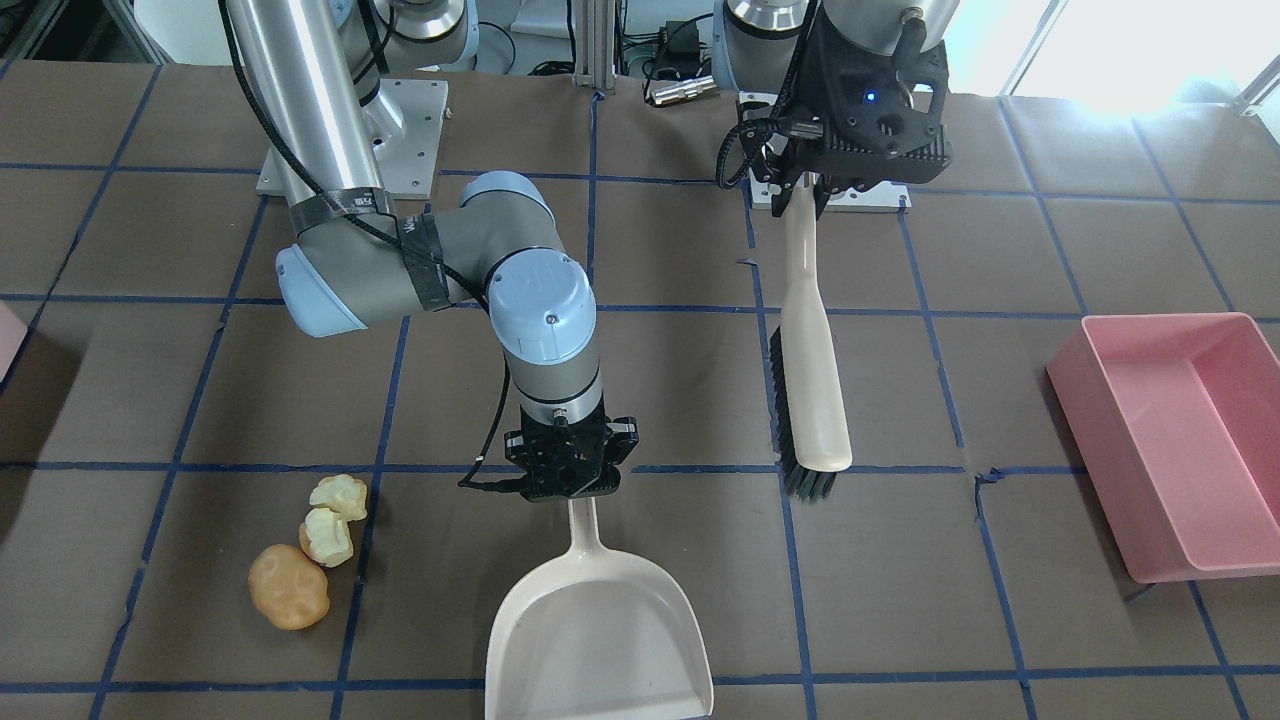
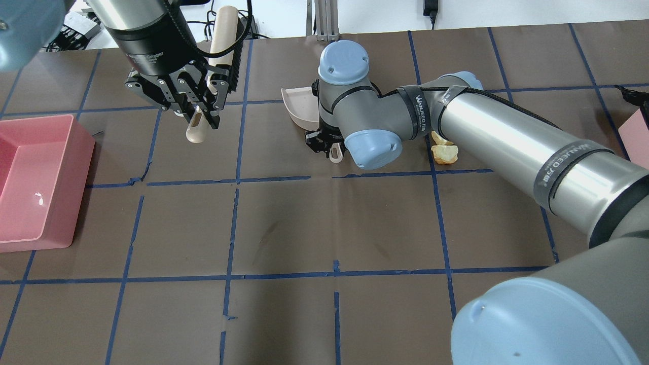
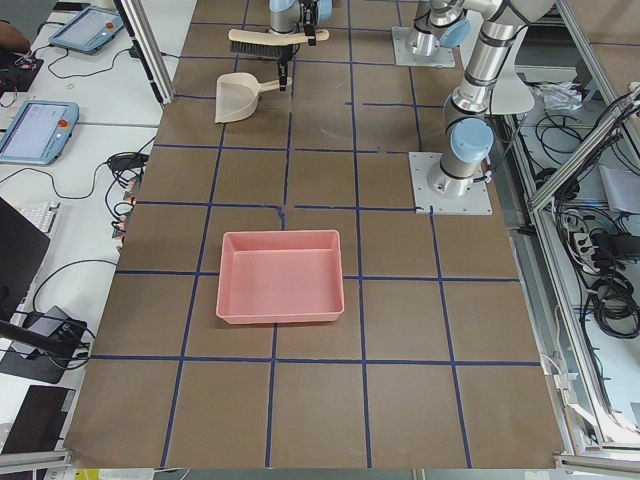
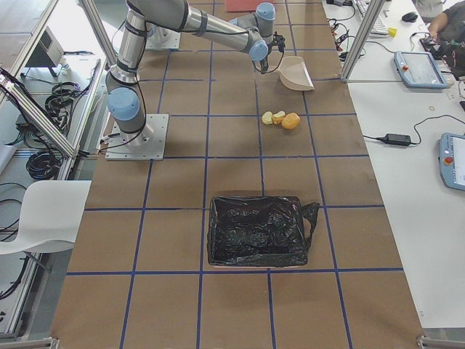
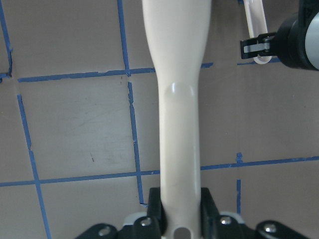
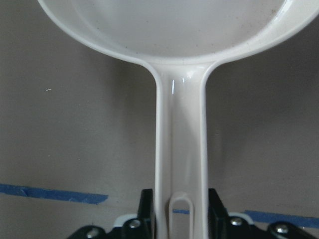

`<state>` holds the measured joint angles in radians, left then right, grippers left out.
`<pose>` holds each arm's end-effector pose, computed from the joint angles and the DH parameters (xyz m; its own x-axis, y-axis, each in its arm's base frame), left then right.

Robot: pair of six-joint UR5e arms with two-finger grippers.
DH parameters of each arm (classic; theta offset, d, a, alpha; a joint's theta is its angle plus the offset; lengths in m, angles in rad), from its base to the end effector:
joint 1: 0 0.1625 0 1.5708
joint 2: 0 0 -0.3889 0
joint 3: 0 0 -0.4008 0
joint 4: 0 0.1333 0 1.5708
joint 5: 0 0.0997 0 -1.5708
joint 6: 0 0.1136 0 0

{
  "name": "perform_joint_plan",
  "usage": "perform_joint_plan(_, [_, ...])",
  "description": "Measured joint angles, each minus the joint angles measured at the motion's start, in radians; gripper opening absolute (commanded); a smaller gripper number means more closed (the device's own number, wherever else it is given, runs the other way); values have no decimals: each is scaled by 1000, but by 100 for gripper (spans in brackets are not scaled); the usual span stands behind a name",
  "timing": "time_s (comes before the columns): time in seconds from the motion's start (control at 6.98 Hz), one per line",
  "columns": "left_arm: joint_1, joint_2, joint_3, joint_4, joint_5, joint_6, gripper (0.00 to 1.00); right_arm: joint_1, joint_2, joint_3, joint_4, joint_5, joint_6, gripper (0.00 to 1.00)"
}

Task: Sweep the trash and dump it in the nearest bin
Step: 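Close the right gripper on the white dustpan handle, then lift the dustpan with the right gripper and set it beyond the debris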

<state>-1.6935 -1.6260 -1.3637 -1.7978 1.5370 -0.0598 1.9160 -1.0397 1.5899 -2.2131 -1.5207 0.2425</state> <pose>-0.1984 -0.4879 0.4908 -0.9977 0.0604 0.0291 0.0625 0.9951 0.0769 0.3502 -0.5631 0.1845 -0.9917 -0.1073 -0.0705 -0.1018 0.9918 -0.0773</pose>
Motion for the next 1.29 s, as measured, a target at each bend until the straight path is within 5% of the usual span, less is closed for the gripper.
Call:
perform_joint_plan(0.72, [0, 1, 0, 0, 0, 0, 0, -22, -49, -7, 50, -45, -124, 1])
perform_joint_plan(1.29, [0, 3, 0, -1, 0, 0, 0, -199, -210, -7, 255, -54, -510, 0])
